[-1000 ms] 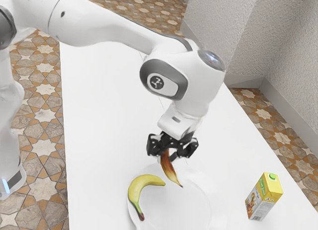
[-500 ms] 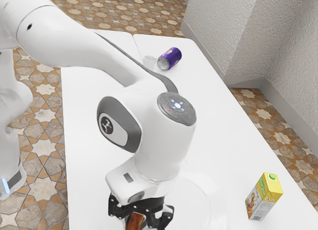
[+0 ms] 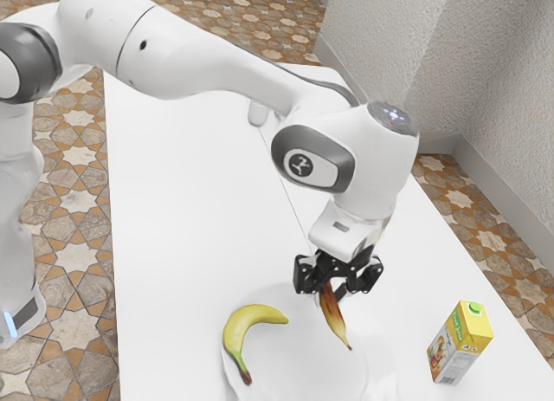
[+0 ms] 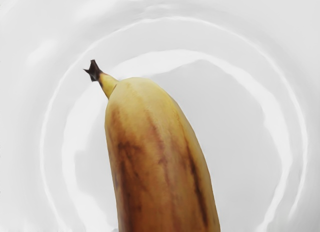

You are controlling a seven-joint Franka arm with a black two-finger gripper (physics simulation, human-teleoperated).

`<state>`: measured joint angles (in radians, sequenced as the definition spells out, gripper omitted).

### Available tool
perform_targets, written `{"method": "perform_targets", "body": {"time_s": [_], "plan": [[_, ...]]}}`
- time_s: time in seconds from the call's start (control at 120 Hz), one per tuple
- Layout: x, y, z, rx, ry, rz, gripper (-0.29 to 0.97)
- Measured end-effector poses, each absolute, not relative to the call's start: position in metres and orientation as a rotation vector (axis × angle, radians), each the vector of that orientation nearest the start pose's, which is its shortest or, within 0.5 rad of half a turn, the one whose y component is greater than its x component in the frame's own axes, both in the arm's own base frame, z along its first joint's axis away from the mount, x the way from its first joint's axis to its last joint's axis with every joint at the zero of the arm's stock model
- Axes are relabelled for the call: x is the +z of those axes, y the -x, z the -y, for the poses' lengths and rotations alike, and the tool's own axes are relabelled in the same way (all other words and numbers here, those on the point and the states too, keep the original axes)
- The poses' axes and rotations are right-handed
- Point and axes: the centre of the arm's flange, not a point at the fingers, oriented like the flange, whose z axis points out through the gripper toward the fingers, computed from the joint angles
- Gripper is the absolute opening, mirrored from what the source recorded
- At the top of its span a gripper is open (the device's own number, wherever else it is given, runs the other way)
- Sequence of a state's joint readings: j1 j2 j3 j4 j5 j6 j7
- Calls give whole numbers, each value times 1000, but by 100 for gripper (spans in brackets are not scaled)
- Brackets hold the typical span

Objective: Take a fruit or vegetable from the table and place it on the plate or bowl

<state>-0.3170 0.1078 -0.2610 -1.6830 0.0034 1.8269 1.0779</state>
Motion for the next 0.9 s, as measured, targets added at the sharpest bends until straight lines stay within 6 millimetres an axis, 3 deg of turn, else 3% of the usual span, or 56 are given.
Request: {"method": "perform_targets", "body": {"time_s": [0.2, 0.358, 0.517, 0.6, 0.675, 0.9], "plan": [[532, -510, 319, -76, 2144, -2312, 12], [533, -496, 340, -82, 2101, -2355, 12], [529, -492, 348, -76, 2093, -2369, 12], [524, -491, 353, -66, 2083, -2381, 35], [516, -491, 357, -51, 2079, -2390, 49], [490, -508, 353, -21, 2095, -2384, 64]]}}
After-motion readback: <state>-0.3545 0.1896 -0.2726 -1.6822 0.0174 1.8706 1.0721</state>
